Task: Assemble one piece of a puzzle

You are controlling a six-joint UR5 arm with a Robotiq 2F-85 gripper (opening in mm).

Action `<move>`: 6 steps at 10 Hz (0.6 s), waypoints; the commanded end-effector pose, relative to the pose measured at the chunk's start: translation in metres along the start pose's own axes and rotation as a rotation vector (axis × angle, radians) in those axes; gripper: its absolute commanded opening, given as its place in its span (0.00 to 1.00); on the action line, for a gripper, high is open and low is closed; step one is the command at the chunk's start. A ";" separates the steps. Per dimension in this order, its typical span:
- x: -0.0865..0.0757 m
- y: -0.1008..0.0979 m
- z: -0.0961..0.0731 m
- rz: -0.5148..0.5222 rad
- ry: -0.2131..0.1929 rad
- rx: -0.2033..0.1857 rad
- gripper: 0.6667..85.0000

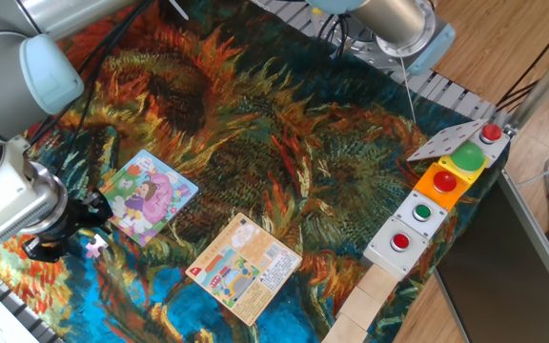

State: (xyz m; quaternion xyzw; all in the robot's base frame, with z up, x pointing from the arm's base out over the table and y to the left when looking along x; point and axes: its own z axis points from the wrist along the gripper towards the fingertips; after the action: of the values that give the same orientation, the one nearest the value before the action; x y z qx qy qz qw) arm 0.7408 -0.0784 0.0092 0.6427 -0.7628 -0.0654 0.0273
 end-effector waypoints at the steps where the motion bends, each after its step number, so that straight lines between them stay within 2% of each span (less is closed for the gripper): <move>1: -0.005 -0.002 -0.001 0.004 -0.017 -0.002 0.63; 6: -0.004 -0.005 0.001 -0.001 -0.014 -0.002 0.63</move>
State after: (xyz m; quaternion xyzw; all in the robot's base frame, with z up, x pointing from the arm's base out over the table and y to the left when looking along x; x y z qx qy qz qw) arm 0.7446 -0.0775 0.0071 0.6433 -0.7622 -0.0666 0.0276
